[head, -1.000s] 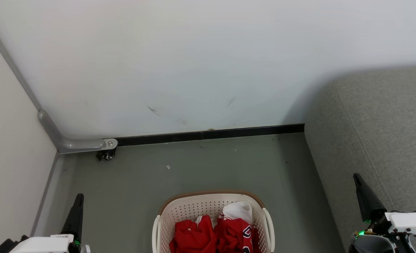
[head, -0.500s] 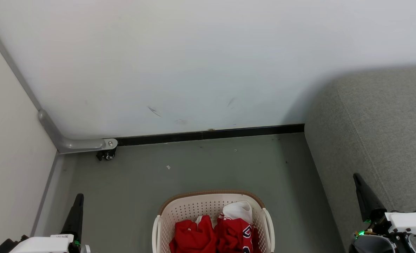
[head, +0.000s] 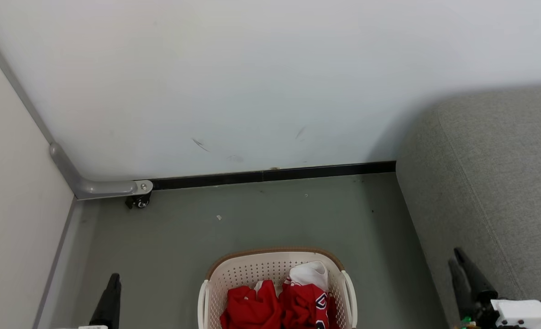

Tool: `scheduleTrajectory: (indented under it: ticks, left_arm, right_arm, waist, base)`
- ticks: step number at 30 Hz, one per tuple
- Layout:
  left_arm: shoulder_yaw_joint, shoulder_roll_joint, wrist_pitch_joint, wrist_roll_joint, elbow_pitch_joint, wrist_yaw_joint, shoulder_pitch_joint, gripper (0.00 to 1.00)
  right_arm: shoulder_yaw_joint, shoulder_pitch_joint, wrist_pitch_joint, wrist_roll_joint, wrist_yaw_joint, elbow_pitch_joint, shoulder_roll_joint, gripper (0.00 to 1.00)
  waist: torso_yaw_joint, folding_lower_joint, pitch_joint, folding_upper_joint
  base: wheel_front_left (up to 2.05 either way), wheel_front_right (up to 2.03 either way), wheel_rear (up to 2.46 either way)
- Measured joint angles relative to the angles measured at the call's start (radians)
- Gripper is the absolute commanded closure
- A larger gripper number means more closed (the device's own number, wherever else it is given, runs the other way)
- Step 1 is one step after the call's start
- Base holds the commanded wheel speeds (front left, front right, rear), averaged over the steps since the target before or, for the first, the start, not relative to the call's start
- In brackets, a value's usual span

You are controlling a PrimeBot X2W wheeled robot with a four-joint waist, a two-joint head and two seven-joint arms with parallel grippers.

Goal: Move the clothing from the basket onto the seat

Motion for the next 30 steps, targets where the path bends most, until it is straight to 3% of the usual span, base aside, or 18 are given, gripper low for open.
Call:
scheduleTrajectory:
  ticks: [18, 30]
  left_arm:
    - [-0.041, -0.005, -0.059, 0.085, -0.022, 0.001, 0.017, 0.00]
    - [-0.086, 0.020, -0.103, 0.248, -0.052, 0.012, 0.016, 0.00]
  right_arm:
    - [0.061, 0.022, -0.059, -0.094, 0.000, -0.002, 0.005, 0.00]
    - [0.112, 0.012, -0.102, -0.279, 0.000, -0.008, -0.019, 0.00]
  waist:
    - [0.001, 0.0008, -0.008, 0.0001]
    - [0.002, 0.0093, -0.034, 0.0000]
  base:
    - [0.00, 0.00, 0.00]
    - [0.00, 0.00, 0.00]
